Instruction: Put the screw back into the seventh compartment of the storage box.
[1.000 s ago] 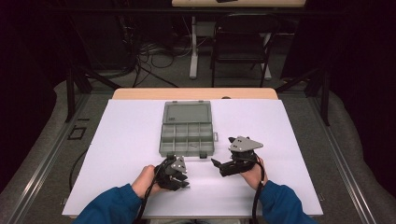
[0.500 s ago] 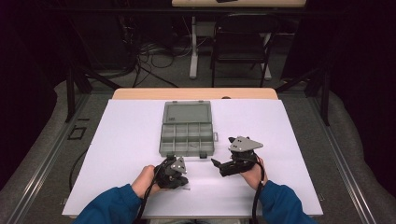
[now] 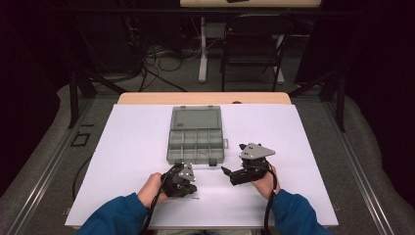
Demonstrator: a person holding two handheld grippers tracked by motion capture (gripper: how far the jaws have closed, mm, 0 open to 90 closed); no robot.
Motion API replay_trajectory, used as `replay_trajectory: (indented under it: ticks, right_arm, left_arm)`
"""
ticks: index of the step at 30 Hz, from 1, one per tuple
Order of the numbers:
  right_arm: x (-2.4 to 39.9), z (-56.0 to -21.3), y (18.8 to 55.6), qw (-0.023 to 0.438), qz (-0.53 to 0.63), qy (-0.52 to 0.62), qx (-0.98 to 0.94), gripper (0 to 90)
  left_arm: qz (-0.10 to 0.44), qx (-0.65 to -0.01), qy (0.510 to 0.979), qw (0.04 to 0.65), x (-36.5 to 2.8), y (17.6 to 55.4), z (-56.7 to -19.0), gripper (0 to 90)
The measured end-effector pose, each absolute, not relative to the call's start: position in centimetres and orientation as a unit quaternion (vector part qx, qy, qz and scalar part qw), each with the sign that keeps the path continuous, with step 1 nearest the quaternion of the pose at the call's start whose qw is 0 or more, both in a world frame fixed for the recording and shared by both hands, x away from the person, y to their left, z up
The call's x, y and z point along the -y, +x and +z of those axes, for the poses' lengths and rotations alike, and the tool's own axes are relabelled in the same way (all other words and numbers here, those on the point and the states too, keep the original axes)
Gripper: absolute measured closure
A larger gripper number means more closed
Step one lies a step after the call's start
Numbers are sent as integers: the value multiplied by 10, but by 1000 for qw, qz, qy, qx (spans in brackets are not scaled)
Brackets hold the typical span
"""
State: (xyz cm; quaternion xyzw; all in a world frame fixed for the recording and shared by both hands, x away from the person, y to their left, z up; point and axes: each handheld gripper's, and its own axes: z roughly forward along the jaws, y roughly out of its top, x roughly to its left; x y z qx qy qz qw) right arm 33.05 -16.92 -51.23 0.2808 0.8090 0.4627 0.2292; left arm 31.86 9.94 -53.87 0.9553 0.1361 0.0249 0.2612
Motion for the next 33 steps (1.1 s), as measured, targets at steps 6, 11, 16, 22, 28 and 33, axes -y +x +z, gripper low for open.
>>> replay_trajectory:
  ticks: [6, 11, 16, 22, 28, 33]
  right_arm:
    - [170, -513, 331, 228, 465, 282, -808, 9]
    - [170, -513, 331, 227, 462, 284, -809, 9]
    - [170, -513, 331, 228, 463, 282, -809, 9]
    - [170, -513, 331, 228, 463, 280, -809, 10]
    - [170, -513, 332, 227, 461, 280, -811, 10]
    - [169, -514, 332, 226, 461, 281, -811, 10]
  left_arm:
    - [31, -142, 953, 265, -101, 320, -537, 868]
    - [32, -143, 953, 264, -103, 322, -536, 868]
    - [37, -145, 952, 266, -105, 325, -534, 868]
    - [43, -144, 952, 265, -104, 324, -532, 868]
    - [50, -143, 952, 266, -105, 327, -530, 868]
    - [55, -143, 952, 263, -104, 329, -529, 868]
